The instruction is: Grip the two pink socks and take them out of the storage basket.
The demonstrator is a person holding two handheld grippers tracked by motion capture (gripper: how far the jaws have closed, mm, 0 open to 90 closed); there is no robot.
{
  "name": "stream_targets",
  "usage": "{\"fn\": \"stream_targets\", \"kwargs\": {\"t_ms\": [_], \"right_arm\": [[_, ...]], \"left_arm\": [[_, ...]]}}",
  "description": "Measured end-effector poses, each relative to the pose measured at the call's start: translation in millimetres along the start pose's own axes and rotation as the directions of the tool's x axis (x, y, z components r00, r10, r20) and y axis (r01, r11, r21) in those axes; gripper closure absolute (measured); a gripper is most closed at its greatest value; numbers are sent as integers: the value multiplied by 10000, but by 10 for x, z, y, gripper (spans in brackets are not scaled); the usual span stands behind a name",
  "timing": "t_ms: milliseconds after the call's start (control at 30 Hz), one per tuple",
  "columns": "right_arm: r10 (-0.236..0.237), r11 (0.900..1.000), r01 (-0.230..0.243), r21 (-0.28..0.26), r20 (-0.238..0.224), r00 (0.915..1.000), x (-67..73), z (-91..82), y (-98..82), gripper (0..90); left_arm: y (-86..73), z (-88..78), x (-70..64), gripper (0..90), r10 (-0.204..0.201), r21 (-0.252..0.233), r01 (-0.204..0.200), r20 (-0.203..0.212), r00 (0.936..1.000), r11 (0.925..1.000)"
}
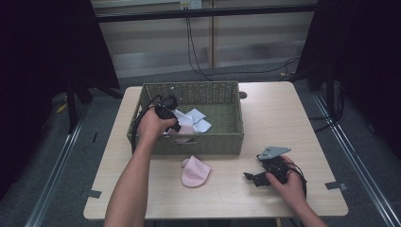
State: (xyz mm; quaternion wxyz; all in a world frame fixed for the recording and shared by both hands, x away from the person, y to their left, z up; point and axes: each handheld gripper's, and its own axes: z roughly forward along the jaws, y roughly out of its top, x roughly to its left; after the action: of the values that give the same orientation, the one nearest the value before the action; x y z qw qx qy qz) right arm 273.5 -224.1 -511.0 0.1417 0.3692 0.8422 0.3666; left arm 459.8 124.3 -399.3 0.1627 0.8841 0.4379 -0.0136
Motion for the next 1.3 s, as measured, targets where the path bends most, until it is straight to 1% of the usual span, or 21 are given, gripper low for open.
{"fn": "stream_targets", "kwargs": {"t_ms": [33,67,133,233,400,500,567,600,633,667,700,733,767,800,833,867,933,1033,1100,1167,1300], "right_arm": [[0,10000,0,0,-1,10000,0,0,0,117],[-3,10000,3,-1,-2,10000,0,0,0,117],[0,10000,0,2,0,10000,0,0,0,117],[-2,10000,2,-1,0,10000,0,0,0,117],[-3,10000,3,1,-4,10000,-1,0,0,117],[13,10000,-13,5,-3,10000,0,0,0,117],[12,10000,-12,9,-8,10000,1,-1,1,117],[1,10000,-1,4,-3,10000,-1,0,1,117],[-4,10000,4,2,-5,10000,-1,0,1,117],[-2,10000,2,1,-4,10000,-1,0,1,117],[-1,10000,1,3,-3,10000,-1,0,1,117],[-1,10000,1,3,-3,10000,-1,0,1,117],[-1,10000,1,3,-3,10000,-1,0,1,117],[-1,10000,1,3,-3,10000,-1,0,1,117],[0,10000,0,1,-3,10000,-1,0,1,117],[0,10000,0,1,-3,10000,-1,0,1,117],[-6,10000,6,-1,0,10000,-1,0,1,117],[-4,10000,4,0,-1,10000,-1,0,1,117],[-4,10000,4,1,-3,10000,-1,0,1,117],[-24,10000,24,-13,-15,10000,-3,2,1,117],[-31,10000,31,8,-20,10000,-3,1,2,117]], "left_arm": [[-5,-11,22,837,-57,112,57,35,10000,9999],[-7,-18,24,841,-137,110,136,33,9999,9998],[-7,-27,40,845,-110,91,109,25,9999,9999],[-6,-77,56,849,-226,43,226,56,9997,9997],[4,-165,43,849,-179,32,179,27,9998,9998],[23,-290,31,849,-126,59,126,41,9999,9999],[33,-383,28,849,-275,-8,275,117,9996,9996],[33,-383,28,849,-275,-8,275,117,9996,9996],[37,-456,33,850,-311,54,310,139,9994,9995],[37,-456,33,850,-311,54,310,139,9994,9995],[35,-527,40,850,-337,13,337,153,9993,9994],[35,-527,40,850,-337,13,337,153,9993,9994],[32,-588,49,850,-370,-25,370,184,9991,9993],[32,-588,49,850,-370,-25,370,184,9991,9993],[29,-651,58,850,-449,-47,450,251,9987,9990],[29,-651,58,850,-449,-47,450,251,9987,9990],[31,-717,61,850,-471,-152,474,236,9986,9988],[48,-848,45,850,-537,-194,542,240,9983,9983],[57,-890,41,850,-536,-187,540,236,9983,9984],[79,-980,18,850,-646,-214,652,266,9976,9976],[97,-1061,-6,850,-641,-222,647,240,9977,9977]]}}
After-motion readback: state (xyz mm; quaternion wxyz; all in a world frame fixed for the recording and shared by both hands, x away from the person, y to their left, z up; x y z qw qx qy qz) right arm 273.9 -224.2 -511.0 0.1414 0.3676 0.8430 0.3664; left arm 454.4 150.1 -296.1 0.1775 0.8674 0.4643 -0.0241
